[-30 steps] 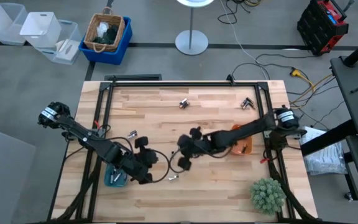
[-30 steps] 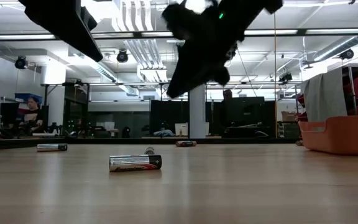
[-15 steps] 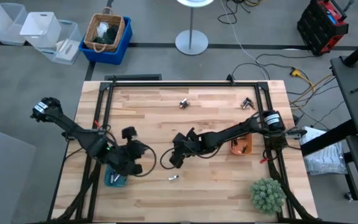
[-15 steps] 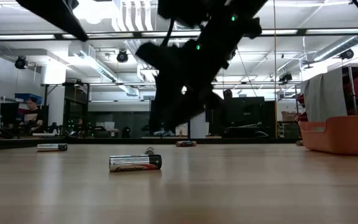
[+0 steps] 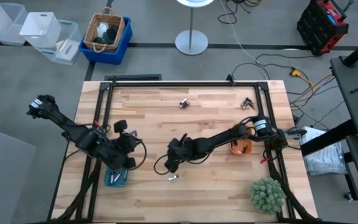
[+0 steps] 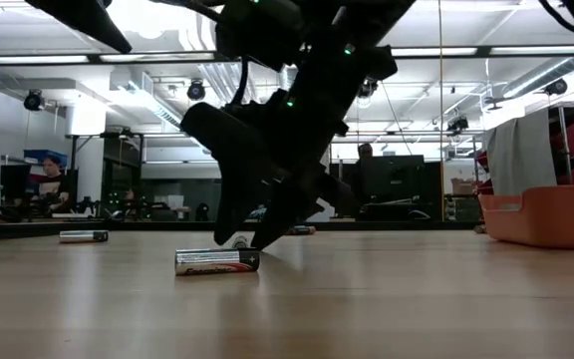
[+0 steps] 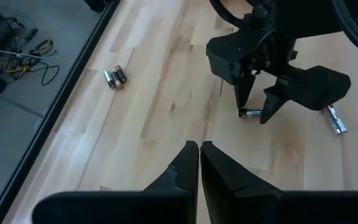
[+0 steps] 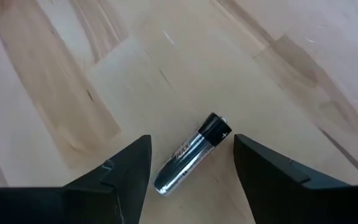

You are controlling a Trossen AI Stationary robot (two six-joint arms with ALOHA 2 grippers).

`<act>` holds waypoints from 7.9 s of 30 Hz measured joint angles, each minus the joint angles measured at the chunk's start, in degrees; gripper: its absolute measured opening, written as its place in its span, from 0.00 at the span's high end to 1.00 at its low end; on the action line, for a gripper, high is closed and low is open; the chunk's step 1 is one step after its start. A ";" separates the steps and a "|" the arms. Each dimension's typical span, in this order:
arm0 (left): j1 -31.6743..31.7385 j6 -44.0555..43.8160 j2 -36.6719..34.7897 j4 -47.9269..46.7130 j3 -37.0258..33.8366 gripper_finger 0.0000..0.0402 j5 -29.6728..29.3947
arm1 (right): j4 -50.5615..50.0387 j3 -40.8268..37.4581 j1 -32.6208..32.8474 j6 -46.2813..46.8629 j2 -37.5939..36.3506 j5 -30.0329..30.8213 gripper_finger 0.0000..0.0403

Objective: Sort batteries
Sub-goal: Put the silver battery into the blue bin, then put the black battery into the orange bin

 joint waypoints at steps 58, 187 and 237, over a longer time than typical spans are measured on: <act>-2.47 12.75 5.31 56.42 -22.10 0.61 7.54 | 10.95 1.69 7.85 -38.58 -12.66 7.02 0.92; -13.27 -36.71 1.80 -9.87 -9.93 0.92 34.87 | -3.04 1.75 8.23 -35.31 -17.38 6.62 0.54; -13.24 -39.32 -1.68 -4.59 -19.21 0.81 35.63 | -2.80 1.74 8.22 -34.88 -17.32 6.69 0.52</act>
